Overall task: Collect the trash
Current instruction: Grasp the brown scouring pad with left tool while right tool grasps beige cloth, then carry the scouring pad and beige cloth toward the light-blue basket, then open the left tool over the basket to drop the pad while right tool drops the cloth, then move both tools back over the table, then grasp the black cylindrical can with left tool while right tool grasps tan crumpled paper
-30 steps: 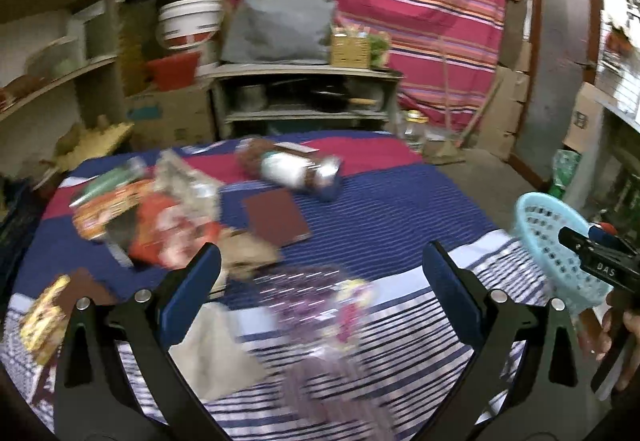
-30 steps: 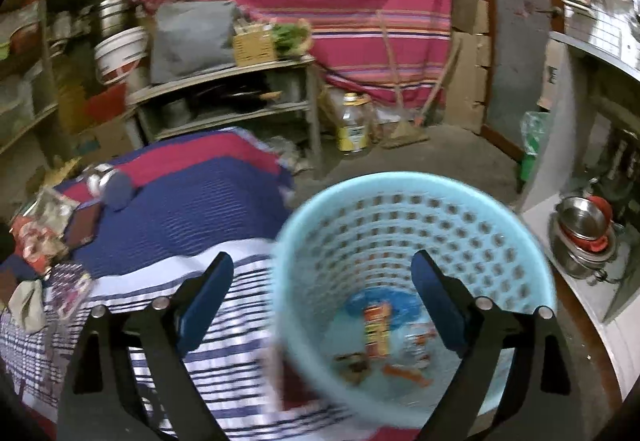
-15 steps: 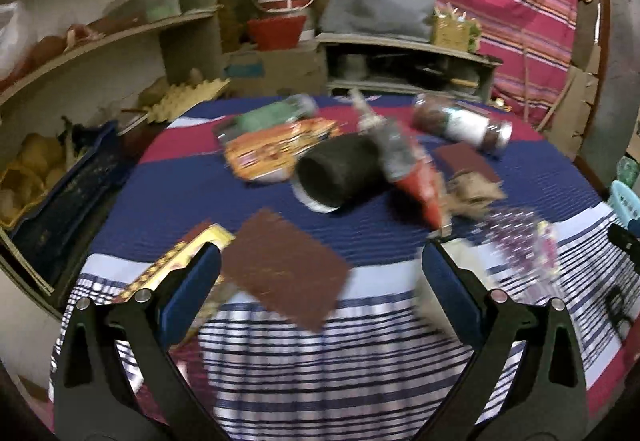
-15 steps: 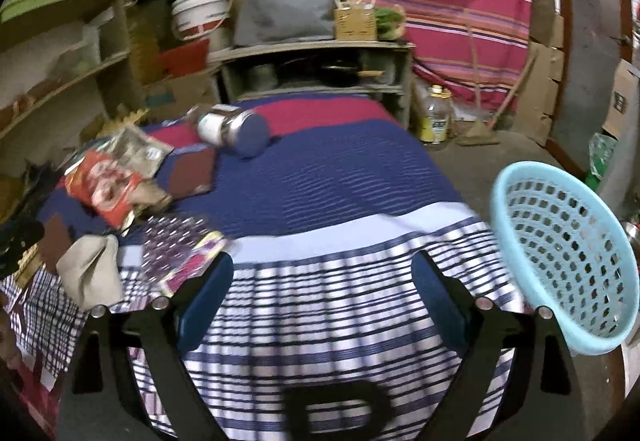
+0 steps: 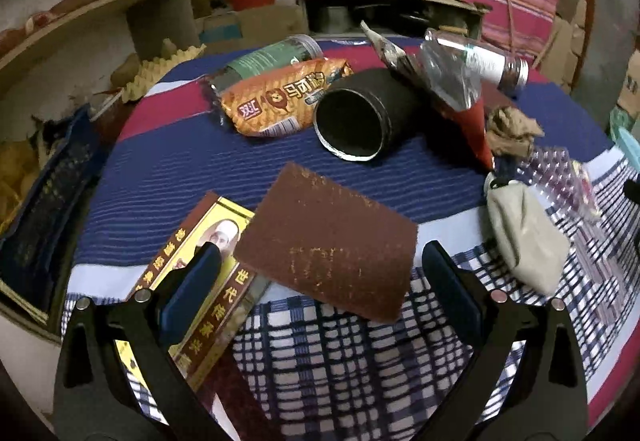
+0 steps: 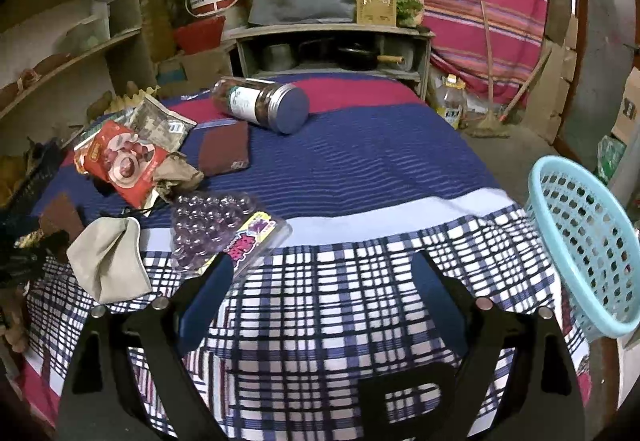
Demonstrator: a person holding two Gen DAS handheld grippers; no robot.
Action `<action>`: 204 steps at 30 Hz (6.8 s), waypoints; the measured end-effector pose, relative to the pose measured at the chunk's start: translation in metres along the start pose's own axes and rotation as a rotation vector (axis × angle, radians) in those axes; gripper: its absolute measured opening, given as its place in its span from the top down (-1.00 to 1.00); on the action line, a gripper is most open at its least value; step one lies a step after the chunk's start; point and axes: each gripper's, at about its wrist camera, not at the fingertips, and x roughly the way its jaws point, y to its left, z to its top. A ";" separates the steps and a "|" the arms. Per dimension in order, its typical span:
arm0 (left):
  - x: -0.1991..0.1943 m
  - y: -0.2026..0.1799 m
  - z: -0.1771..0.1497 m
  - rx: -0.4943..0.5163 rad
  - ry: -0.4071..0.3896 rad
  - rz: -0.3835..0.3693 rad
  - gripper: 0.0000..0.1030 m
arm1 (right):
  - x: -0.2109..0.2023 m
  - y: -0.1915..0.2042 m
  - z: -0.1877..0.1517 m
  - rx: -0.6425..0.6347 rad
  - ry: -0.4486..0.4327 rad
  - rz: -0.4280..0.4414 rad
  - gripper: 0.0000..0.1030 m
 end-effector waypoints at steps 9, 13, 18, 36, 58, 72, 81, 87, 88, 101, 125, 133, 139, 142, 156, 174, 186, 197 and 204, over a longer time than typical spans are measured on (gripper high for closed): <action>0.008 -0.001 0.005 0.074 0.003 0.010 -0.89 | 0.004 0.012 -0.004 -0.012 0.023 -0.003 -0.72; 0.005 -0.004 0.004 0.101 -0.009 0.000 -0.67 | 0.004 0.017 -0.005 -0.019 0.028 0.002 -0.72; 0.002 -0.006 0.002 0.110 -0.015 -0.014 -0.66 | 0.003 0.028 -0.006 -0.038 0.033 0.017 -0.72; -0.036 0.025 0.016 -0.082 -0.108 -0.094 -0.65 | 0.013 0.111 -0.011 -0.163 0.058 0.119 -0.72; -0.057 0.029 0.016 -0.145 -0.122 -0.085 -0.65 | 0.012 0.131 -0.015 -0.192 0.104 0.286 0.88; -0.064 -0.066 0.042 -0.056 -0.154 -0.161 -0.66 | -0.035 -0.020 0.020 0.002 -0.029 0.190 0.89; -0.062 -0.163 0.055 0.035 -0.161 -0.253 -0.65 | -0.060 -0.119 0.018 0.112 -0.086 0.080 0.89; -0.059 -0.223 0.065 0.083 -0.160 -0.298 -0.66 | -0.072 -0.171 0.014 0.157 -0.107 0.020 0.89; -0.058 -0.233 0.066 0.089 -0.160 -0.308 -0.66 | -0.073 -0.181 0.014 0.170 -0.109 0.012 0.89; -0.056 -0.363 0.086 0.185 -0.181 -0.428 -0.66 | -0.087 -0.273 0.002 0.243 -0.138 -0.104 0.89; -0.036 -0.478 0.097 0.293 -0.136 -0.539 -0.68 | -0.068 -0.329 -0.022 0.356 -0.114 -0.130 0.89; -0.038 -0.458 0.096 0.264 -0.150 -0.510 -0.78 | -0.066 -0.328 -0.021 0.347 -0.107 -0.130 0.89; -0.036 -0.428 0.091 0.228 -0.162 -0.465 -0.89 | -0.057 -0.318 -0.019 0.328 -0.088 -0.122 0.89; -0.035 -0.412 0.090 0.207 -0.153 -0.455 -0.89 | -0.053 -0.313 -0.016 0.322 -0.083 -0.118 0.89; -0.046 -0.308 0.079 0.115 -0.183 -0.320 -0.89 | -0.021 -0.286 -0.010 0.302 -0.027 -0.162 0.86; -0.038 -0.125 0.058 -0.070 -0.156 -0.103 -0.89 | -0.028 -0.235 0.001 0.270 -0.083 -0.268 -0.68; -0.016 -0.047 0.043 -0.157 -0.112 -0.041 -0.89 | -0.018 -0.131 0.014 0.074 -0.107 -0.166 -0.74; 0.013 -0.008 0.048 -0.181 -0.091 0.002 -0.89 | -0.004 -0.057 0.020 -0.024 -0.105 -0.077 -0.75; 0.039 0.000 0.063 -0.197 -0.054 -0.027 -0.89 | 0.006 -0.021 0.024 -0.064 -0.103 -0.037 -0.75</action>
